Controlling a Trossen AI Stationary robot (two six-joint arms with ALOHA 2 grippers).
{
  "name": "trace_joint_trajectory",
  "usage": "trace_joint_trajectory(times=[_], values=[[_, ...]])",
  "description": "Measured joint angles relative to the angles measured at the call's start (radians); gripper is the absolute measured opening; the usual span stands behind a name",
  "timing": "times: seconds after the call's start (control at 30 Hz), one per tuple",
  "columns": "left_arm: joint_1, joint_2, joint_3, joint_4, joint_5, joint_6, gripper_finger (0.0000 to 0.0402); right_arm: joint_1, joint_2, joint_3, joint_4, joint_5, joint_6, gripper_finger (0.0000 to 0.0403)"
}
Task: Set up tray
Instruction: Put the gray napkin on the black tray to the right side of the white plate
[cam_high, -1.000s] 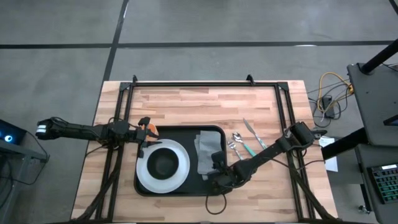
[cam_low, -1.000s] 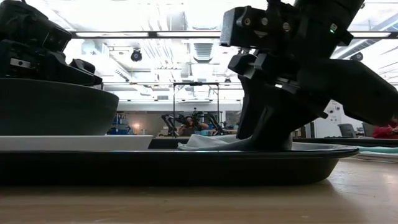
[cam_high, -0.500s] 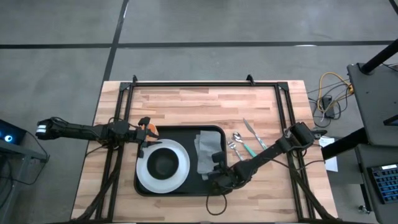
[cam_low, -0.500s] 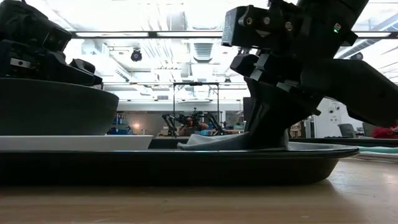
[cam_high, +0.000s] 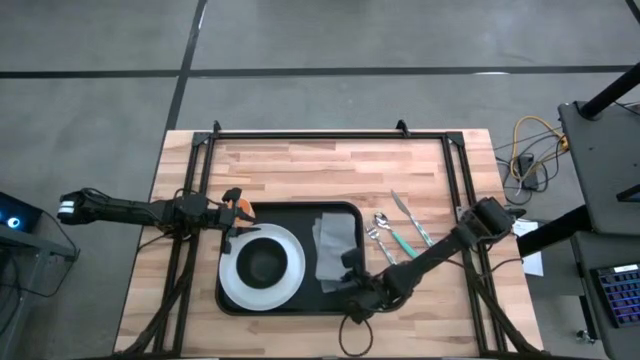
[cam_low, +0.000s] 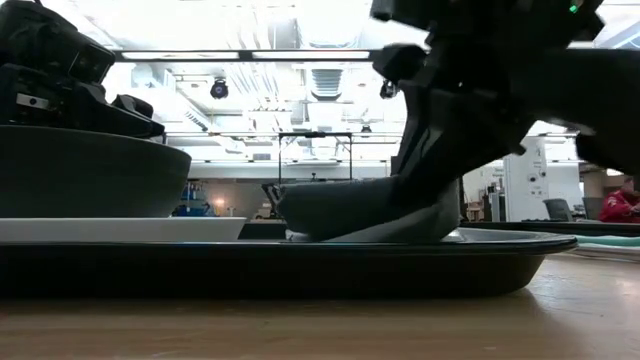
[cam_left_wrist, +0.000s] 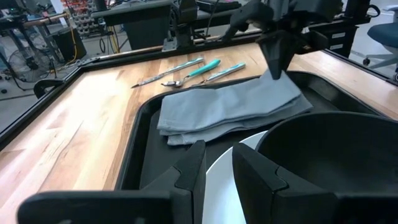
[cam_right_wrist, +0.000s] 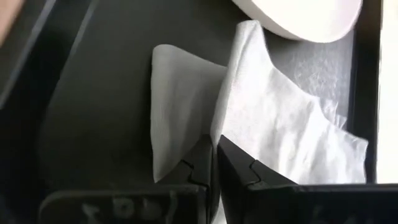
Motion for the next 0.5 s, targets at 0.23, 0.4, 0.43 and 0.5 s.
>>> trace_joint_trajectory(times=[0.23, 0.4, 0.43, 0.5], values=[[0.000, 0.000, 0.000, 0.000, 0.000, 0.000, 0.0062, 0.029, -0.001, -0.008, 0.000, -0.094, -0.108, 0.0008], [0.000, 0.000, 0.000, 0.000, 0.000, 0.000, 0.0062, 0.026, -0.001, -0.026, 0.008, -0.161, -0.131, 0.0008], [0.000, -0.001, 0.000, 0.000, 0.000, 0.000, 0.0062, 0.027, -0.001, -0.030, 0.007, -0.169, -0.138, 0.0008], [0.000, -0.001, 0.000, 0.000, 0.000, 0.000, 0.0062, 0.030, -0.003, -0.035, 0.007, -0.173, -0.147, 0.0008]])
